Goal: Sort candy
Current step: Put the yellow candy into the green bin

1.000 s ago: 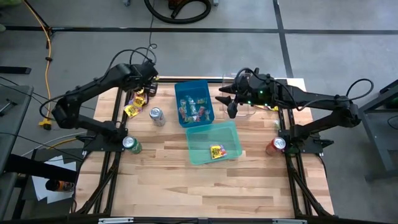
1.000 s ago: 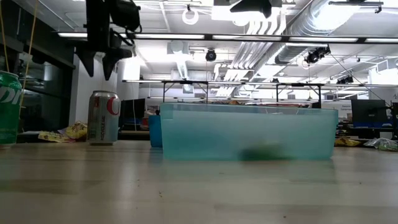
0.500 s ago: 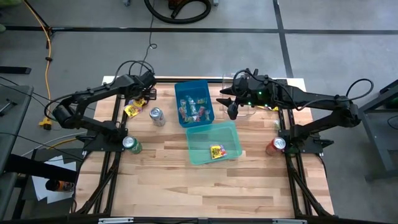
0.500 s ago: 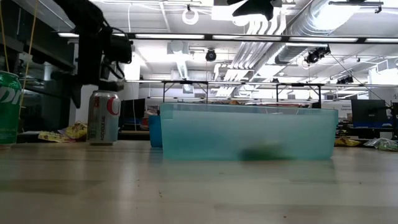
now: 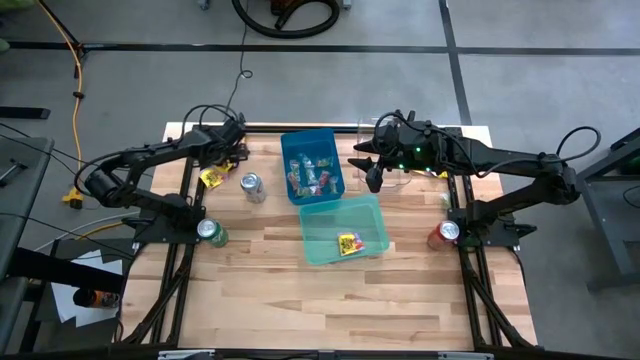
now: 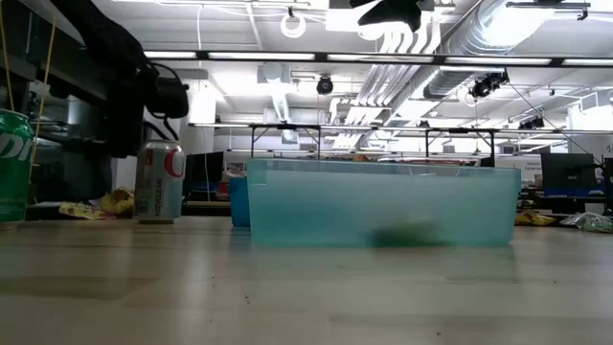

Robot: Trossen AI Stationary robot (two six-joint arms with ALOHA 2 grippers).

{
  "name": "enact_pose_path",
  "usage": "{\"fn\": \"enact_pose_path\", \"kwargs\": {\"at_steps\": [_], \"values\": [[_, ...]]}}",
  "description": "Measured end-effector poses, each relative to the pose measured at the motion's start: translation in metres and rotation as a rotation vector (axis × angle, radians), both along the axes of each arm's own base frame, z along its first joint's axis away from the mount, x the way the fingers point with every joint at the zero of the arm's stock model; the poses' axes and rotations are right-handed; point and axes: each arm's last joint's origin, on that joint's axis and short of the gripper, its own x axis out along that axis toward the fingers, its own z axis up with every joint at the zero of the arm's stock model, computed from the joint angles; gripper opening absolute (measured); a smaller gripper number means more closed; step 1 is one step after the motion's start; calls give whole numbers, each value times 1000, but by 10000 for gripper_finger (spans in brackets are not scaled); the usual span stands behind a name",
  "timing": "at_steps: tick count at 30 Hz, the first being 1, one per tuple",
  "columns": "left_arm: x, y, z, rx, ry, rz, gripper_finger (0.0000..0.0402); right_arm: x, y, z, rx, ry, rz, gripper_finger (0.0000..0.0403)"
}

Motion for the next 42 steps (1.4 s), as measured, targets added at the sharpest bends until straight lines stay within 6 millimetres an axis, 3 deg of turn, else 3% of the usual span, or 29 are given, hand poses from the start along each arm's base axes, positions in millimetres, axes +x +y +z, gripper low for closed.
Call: {"fn": "enact_pose_path", "kwargs": {"at_steps": [7, 10, 15, 18, 23, 28, 35, 42], "values": [[-6, -6, -14, -51, -18, 1, 217, 0, 0, 0, 0, 0, -1, 197], [-6, -8, -17, -78, -27, -8, 166, 0, 0, 0, 0, 0, -1, 197], [-2, -11, -13, -94, -73, -76, 25, 0, 0, 0, -6, 1, -14, 197], [-1, -14, -4, -75, -116, -116, 13, 0, 0, 0, -6, 1, -14, 197], [-4, -17, 33, 46, -204, -176, 2, 0, 0, 0, -6, 1, -14, 197], [-4, -30, 93, 282, -387, -353, 1, 0, -1, 0, -15, -1, -20, 197], [8, -76, 155, 588, -834, -811, 0, 1, -3, 3, -14, -29, -31, 197], [35, -121, 185, 724, -1145, -1079, 0, 1, 0, 3, 7, -31, 33, 197]]}}
